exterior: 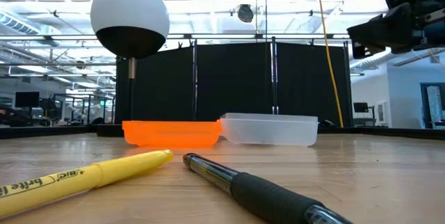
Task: Pick & place school supplies into a supply box
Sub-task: Put the pink pencil into the orange supply box
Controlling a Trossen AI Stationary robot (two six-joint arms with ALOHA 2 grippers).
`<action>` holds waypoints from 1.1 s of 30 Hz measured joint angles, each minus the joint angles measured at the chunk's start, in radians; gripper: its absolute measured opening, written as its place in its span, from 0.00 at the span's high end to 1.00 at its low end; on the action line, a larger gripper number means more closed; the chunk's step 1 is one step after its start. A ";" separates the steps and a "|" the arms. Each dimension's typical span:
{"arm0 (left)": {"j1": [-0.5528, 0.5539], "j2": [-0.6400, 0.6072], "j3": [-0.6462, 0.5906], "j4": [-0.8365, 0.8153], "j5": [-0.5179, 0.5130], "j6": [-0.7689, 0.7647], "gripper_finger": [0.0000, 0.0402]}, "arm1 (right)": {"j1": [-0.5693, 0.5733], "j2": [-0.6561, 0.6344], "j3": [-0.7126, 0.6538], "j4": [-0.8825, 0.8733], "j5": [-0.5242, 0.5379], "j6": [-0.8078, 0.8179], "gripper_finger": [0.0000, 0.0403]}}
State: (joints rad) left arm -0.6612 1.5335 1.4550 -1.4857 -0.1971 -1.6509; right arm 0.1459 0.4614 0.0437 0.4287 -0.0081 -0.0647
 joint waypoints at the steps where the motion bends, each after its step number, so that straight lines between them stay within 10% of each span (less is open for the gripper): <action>1: -0.025 0.014 -0.013 0.031 -0.003 -0.059 1.00 | 0.000 0.000 0.000 -0.002 -0.013 0.000 1.00; 14: -0.172 0.120 -0.235 0.336 -0.018 -0.671 0.95 | 0.000 0.000 0.000 -0.016 -0.047 0.061 1.00; 33: -0.017 0.256 -0.243 0.513 0.142 -0.603 0.58 | 0.000 0.000 -0.001 -0.023 -0.049 0.058 1.00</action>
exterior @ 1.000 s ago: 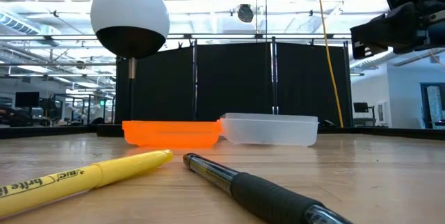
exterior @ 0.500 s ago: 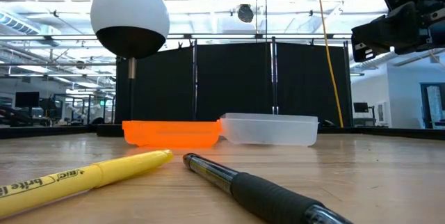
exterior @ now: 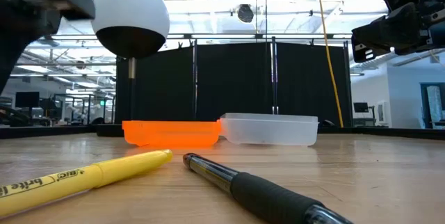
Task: Pick & place school supplies into a supply box
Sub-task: Put the pink pencil into the orange supply box
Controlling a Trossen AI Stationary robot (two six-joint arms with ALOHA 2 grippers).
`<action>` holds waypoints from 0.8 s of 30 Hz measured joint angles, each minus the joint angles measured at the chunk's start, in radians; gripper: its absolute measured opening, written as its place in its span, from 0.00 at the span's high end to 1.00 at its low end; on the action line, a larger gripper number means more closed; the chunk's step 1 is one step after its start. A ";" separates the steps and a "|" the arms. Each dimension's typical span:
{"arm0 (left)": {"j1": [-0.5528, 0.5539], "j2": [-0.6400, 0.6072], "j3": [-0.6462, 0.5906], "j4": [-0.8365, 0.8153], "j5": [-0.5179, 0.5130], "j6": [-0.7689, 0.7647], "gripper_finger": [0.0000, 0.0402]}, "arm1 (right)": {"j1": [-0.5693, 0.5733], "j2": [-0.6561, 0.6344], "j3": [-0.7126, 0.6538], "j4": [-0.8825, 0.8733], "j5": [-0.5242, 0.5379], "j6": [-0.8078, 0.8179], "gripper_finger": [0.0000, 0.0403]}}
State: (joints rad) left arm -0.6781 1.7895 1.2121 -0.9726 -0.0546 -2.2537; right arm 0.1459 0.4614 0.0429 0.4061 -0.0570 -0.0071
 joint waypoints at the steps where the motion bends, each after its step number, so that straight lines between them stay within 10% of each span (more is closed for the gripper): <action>1: 0.001 0.004 0.000 -0.001 0.003 -0.004 0.58 | 0.000 0.000 0.000 0.000 0.000 0.000 1.00; 24: -0.004 0.057 -0.070 0.085 0.010 -0.106 0.67 | 0.000 0.000 0.000 -0.007 -0.002 0.016 1.00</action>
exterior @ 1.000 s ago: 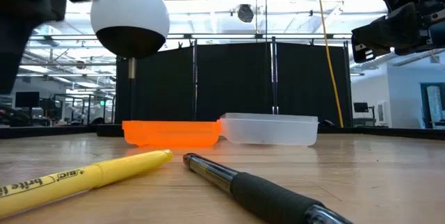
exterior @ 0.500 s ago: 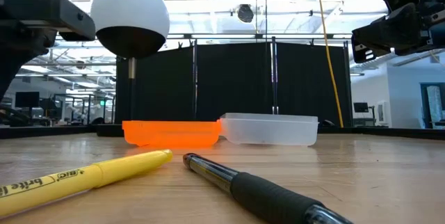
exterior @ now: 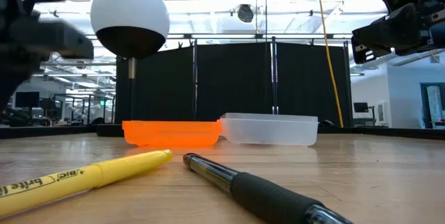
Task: Pick & place school supplies into a supply box
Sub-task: Put the pink pencil into the orange supply box
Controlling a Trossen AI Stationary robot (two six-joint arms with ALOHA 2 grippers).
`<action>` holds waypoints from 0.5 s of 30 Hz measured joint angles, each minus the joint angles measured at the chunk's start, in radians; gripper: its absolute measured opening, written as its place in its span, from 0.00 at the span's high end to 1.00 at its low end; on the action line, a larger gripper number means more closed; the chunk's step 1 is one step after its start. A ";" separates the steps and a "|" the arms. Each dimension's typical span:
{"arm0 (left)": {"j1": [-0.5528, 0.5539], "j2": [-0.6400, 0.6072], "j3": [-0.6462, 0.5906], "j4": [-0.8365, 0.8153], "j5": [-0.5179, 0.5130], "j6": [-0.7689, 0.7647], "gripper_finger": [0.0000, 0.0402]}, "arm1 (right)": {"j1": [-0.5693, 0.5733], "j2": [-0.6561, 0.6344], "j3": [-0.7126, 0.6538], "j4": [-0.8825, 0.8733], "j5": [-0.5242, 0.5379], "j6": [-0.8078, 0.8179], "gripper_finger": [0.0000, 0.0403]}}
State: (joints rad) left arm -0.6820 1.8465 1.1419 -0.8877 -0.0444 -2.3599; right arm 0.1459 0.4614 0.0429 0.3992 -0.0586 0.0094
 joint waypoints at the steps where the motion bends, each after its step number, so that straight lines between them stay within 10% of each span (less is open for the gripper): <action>1: -0.001 0.000 -0.021 0.031 0.001 0.000 0.67 | 0.000 0.000 0.000 0.000 0.000 0.004 1.00; 15: 0.015 -0.010 -0.117 0.143 0.011 0.121 0.75 | 0.000 0.003 0.000 -0.018 0.000 0.011 1.00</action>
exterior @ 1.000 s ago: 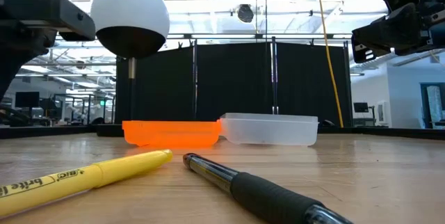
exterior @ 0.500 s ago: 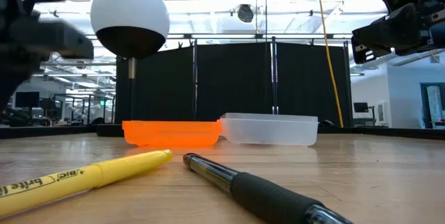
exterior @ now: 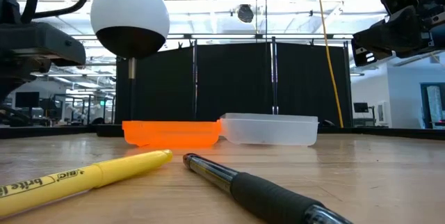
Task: Pick & place school supplies into a supply box
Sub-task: Put the pink pencil into the orange supply box
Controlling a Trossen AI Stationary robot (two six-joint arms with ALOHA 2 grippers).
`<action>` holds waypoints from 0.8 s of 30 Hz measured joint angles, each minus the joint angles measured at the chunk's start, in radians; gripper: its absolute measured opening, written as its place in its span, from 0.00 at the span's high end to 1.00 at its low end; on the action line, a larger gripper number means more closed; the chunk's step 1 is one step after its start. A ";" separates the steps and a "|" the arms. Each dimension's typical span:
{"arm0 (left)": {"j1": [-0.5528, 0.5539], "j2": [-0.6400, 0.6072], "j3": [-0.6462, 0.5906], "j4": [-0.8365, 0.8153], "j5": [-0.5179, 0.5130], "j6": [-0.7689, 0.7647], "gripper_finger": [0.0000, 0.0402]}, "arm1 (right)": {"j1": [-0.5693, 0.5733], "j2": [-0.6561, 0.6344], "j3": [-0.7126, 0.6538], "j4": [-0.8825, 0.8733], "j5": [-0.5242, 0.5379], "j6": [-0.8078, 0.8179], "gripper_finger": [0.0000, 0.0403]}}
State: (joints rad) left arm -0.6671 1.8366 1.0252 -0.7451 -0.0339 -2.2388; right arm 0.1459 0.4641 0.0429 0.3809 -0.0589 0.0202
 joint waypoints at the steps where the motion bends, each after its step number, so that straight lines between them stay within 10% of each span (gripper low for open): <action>1: 0.001 0.000 0.000 -0.003 0.002 0.010 0.78 | 0.000 0.000 0.000 0.000 0.000 0.004 1.00; 5: 0.006 -0.005 0.004 -0.011 0.001 0.081 0.94 | 0.000 0.000 0.000 0.001 0.000 0.025 1.00; 24: 0.101 -0.346 0.089 -0.011 -0.301 0.412 0.95 | 0.000 0.010 0.000 -0.007 0.004 0.043 1.00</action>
State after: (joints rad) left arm -0.5663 1.4903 1.1147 -0.7557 -0.3345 -1.8265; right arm 0.1459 0.4744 0.0429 0.3741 -0.0548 0.0631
